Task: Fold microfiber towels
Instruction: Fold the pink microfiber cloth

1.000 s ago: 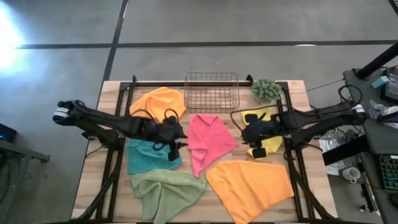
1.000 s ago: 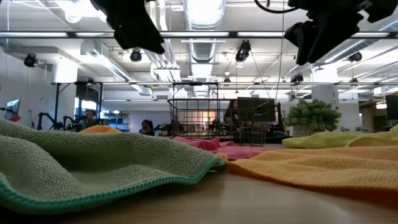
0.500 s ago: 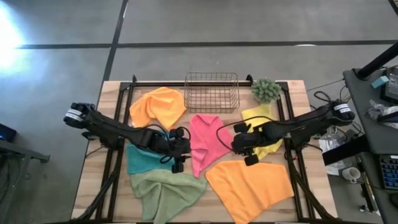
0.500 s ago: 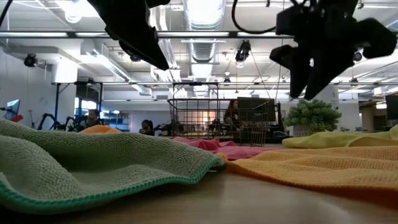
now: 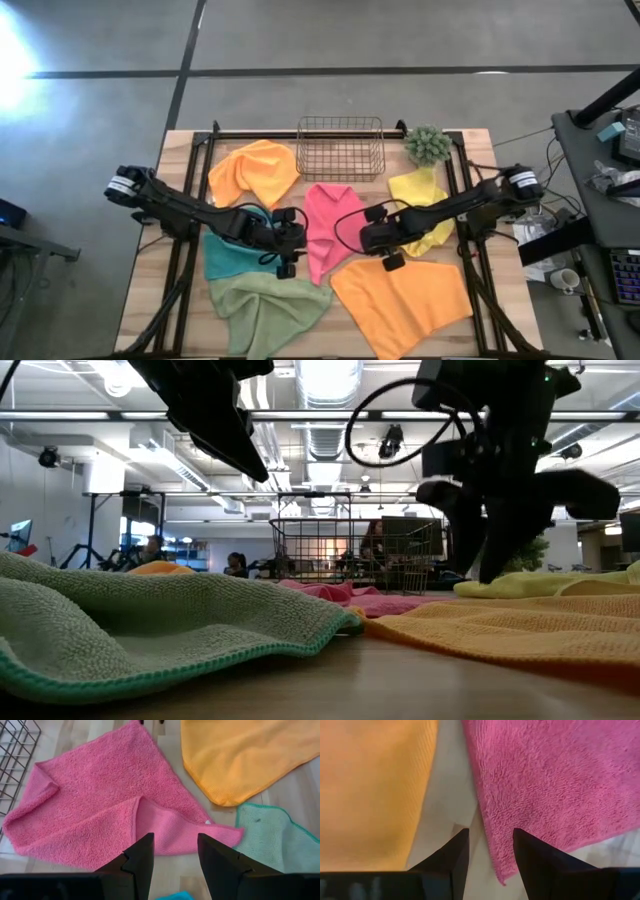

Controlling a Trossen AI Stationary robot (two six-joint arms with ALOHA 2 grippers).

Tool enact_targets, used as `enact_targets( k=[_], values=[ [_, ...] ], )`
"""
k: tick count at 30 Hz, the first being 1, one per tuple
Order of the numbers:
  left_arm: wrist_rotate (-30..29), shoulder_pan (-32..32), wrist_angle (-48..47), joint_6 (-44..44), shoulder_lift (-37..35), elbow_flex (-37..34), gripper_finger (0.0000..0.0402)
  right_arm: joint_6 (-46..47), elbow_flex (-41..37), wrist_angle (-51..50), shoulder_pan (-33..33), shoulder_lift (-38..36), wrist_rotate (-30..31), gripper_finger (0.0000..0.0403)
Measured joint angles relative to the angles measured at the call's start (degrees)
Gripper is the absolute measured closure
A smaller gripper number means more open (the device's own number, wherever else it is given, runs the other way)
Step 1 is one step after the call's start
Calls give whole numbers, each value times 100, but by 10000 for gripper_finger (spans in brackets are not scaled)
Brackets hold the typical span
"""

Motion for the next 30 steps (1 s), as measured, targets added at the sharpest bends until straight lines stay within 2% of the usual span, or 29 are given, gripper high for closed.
enact_targets(
  k=[16,25,30],
  values=[
    [0,-31,109,-7,-7,20,265,-41,25,157,-129,749,84,260],
    [0,-33,262,-8,-7,20,265,-86,19,198,-498,840,-455,299],
    [2,-33,262,-11,-7,20,265,-84,18,264,-725,769,-555,311]
  ],
)
